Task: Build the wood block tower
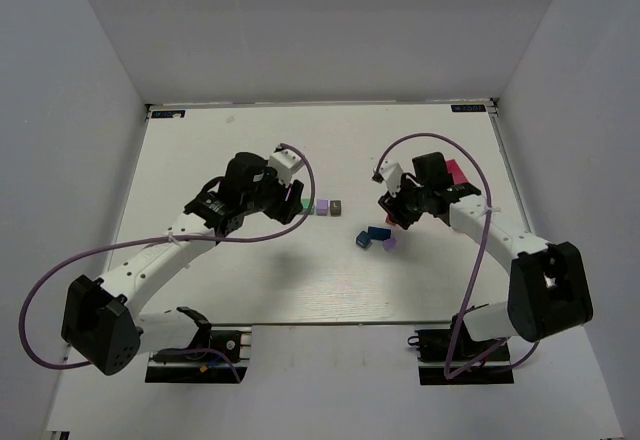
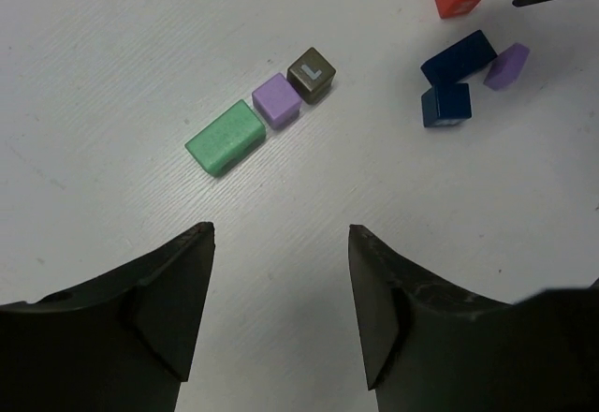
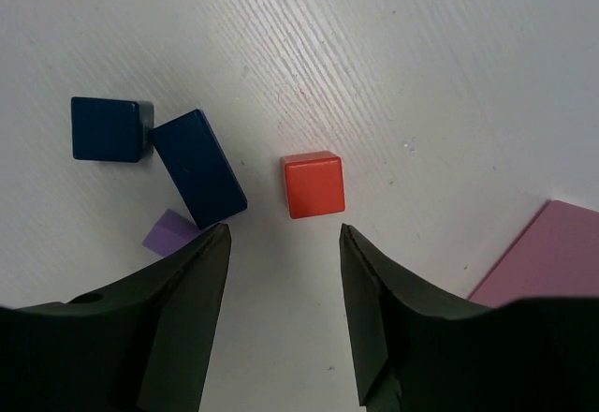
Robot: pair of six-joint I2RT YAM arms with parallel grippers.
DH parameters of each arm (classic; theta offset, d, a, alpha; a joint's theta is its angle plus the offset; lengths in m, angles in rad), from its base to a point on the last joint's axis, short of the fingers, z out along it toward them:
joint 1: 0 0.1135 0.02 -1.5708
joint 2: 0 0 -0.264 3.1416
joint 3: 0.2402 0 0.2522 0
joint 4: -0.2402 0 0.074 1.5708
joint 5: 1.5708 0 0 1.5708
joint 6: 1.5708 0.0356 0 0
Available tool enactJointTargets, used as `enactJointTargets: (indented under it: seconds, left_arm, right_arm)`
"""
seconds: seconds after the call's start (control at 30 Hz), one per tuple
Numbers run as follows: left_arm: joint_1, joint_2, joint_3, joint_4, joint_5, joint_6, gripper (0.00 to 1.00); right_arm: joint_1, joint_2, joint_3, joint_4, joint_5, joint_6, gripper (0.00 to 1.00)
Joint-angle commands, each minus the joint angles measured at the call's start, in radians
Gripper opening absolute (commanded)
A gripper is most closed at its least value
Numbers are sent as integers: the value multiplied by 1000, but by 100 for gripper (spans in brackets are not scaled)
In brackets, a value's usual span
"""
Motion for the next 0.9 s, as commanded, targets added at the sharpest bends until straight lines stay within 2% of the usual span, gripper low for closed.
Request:
enactJointTargets:
  seconds: [0.0, 0.37, 0.83, 0.87]
  left_arm:
    - [-4, -56, -25, -9, -6, 35, 71]
    - [-4, -104, -54, -9, -33, 54, 71]
    - [-4, -134, -74, -9, -12, 54, 72]
    - [-4, -134, -74, -9, -3, 54, 72]
  right_arm:
    - [4, 32, 27, 26, 25, -24, 57]
    - [8, 160, 67, 27, 90, -59, 58]
    - [15, 266, 136, 4, 90, -96, 60]
    - [18, 269, 138, 3, 88, -102, 56]
